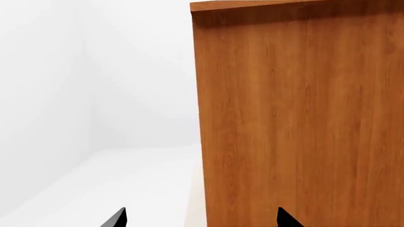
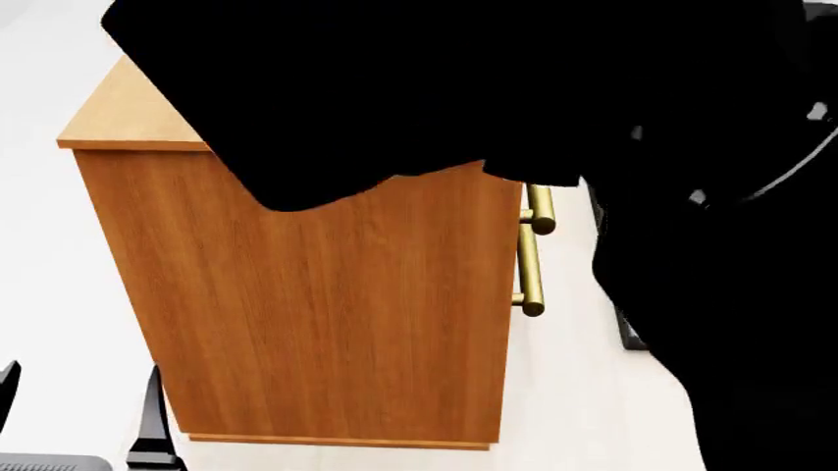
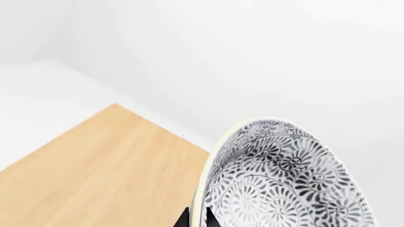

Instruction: Put the bowl on the top of the cabinet.

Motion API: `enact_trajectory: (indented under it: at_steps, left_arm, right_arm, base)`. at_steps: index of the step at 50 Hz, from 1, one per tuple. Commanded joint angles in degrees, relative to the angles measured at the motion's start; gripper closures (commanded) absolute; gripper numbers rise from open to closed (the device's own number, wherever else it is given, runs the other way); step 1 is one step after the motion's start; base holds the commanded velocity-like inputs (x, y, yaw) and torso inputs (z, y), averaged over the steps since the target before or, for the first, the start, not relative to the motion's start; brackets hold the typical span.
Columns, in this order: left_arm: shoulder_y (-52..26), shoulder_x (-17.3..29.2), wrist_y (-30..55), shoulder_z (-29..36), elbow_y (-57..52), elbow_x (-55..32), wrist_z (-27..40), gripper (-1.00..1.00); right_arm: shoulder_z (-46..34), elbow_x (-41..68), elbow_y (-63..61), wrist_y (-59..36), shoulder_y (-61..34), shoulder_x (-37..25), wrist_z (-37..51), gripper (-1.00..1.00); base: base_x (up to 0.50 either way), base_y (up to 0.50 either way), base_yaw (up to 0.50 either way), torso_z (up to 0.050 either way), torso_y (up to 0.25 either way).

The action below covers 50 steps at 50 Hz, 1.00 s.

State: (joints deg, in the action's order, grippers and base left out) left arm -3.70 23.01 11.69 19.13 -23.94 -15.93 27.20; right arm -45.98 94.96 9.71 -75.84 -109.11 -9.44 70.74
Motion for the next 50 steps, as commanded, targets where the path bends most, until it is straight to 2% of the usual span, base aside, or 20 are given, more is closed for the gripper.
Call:
enact_trajectory:
  at_steps: [1, 7, 27, 50]
  left_arm:
    - [-0.3, -0.1, 0.1, 0.4, 0.3, 0.1, 0.1, -1.00]
    - [-0.2, -0.2, -0.6, 0.6, 1.2, 0.2, 0.0, -1.00]
    - [0.0, -0.1, -1.1, 0.5, 1.7, 0.0, 0.1, -1.00]
    - [0.4, 0.0, -2.3, 0.4, 3.0, -0.4, 0.1, -1.00]
  right_arm:
    - [-1.9, -1.8, -2.6, 0.9, 3.1, 0.2, -1.0, 1.00]
    - [-2.8, -1.9, -3.9, 1.4, 4.6, 0.7, -0.7, 1.00]
    - [-8.1, -11.5, -1.4, 6.2, 8.3, 0.2, -9.8, 1.00]
    - [-11.4, -14.3, -1.0, 9.1, 11.7, 2.1, -11.8, 1.00]
  base:
    - [0.00, 0.00, 0.00, 0.000, 0.000]
    - [0.00, 0.00, 0.00, 0.000, 0.000]
    - [0.00, 0.00, 0.00, 0.000, 0.001]
    - [0.00, 0.00, 0.00, 0.000, 0.000]
